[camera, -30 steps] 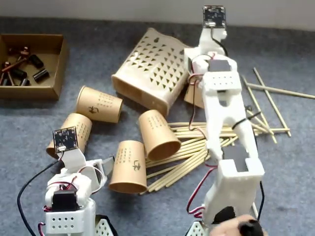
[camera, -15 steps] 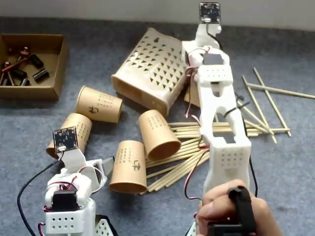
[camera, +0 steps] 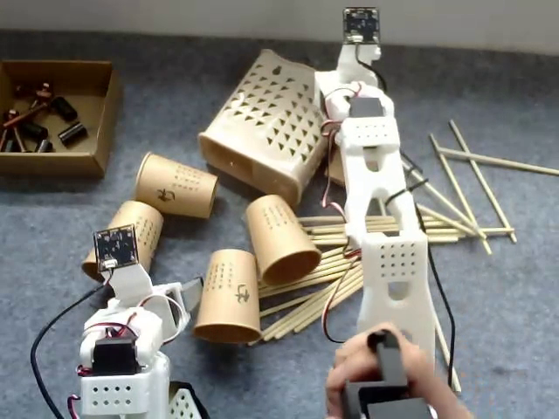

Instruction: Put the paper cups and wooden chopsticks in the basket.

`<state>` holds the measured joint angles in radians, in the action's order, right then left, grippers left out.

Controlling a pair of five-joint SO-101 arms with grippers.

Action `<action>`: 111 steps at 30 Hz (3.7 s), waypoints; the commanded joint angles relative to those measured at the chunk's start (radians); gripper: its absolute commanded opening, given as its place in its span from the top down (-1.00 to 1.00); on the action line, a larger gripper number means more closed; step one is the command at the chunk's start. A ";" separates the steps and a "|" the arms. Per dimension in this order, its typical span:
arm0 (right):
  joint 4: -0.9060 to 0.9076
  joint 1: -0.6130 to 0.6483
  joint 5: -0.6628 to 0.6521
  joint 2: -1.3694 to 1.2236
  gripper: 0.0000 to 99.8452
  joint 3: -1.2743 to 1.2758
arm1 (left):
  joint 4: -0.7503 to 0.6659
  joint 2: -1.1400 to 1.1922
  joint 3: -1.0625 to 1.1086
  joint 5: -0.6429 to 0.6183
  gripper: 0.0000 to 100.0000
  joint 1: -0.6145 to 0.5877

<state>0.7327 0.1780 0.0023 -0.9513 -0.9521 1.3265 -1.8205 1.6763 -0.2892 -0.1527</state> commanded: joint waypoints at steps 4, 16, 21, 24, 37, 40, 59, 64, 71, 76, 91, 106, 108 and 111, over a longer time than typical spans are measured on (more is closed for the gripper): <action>0.153 0.035 -0.032 0.024 0.69 -0.030 | 0.003 -0.018 0.019 0.000 0.40 -0.008; 0.561 0.061 -0.158 0.134 0.78 -0.028 | 0.003 -0.018 0.019 0.000 0.40 -0.008; 0.708 0.090 -0.158 0.189 0.78 -0.028 | 0.003 -0.018 0.019 0.000 0.40 -0.008; 0.773 0.101 -0.152 0.197 0.78 -0.028 | 0.003 -0.018 0.019 0.000 0.40 -0.008; 1.029 0.099 -0.155 0.203 0.78 -0.151 | 0.003 -0.018 0.019 0.000 0.40 -0.008; 1.032 0.105 -0.153 0.203 0.78 -0.150 | 0.003 -0.018 0.019 0.000 0.40 -0.008; 0.908 0.242 -0.152 0.957 0.84 0.700 | 0.003 -0.018 0.019 0.000 0.40 -0.008; 0.722 0.128 -0.152 1.102 0.84 0.888 | 0.003 -0.018 0.019 0.000 0.40 -0.008; 0.312 0.033 -0.150 1.113 0.84 1.089 | 0.003 -0.018 0.019 0.000 0.40 -0.008; 0.105 0.012 -0.150 1.113 0.84 1.205 | 0.003 -0.018 0.019 0.000 0.40 -0.008; -0.177 -0.024 -0.150 1.112 0.84 1.412 | 0.003 -0.018 0.019 0.000 0.40 -0.008; -0.234 -0.101 -0.150 1.113 0.84 1.425 | 0.003 -0.018 0.019 0.000 0.40 -0.008; -0.280 -0.074 -0.150 1.112 0.84 1.426 | 0.003 -0.018 0.019 0.000 0.40 -0.008; -0.351 -0.024 -0.157 1.101 0.84 1.435 | 0.003 -0.018 0.019 0.000 0.40 -0.008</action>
<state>0.4626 0.0951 -0.1404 0.1227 0.4826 1.3265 -1.8205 1.6763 -0.2892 -0.1527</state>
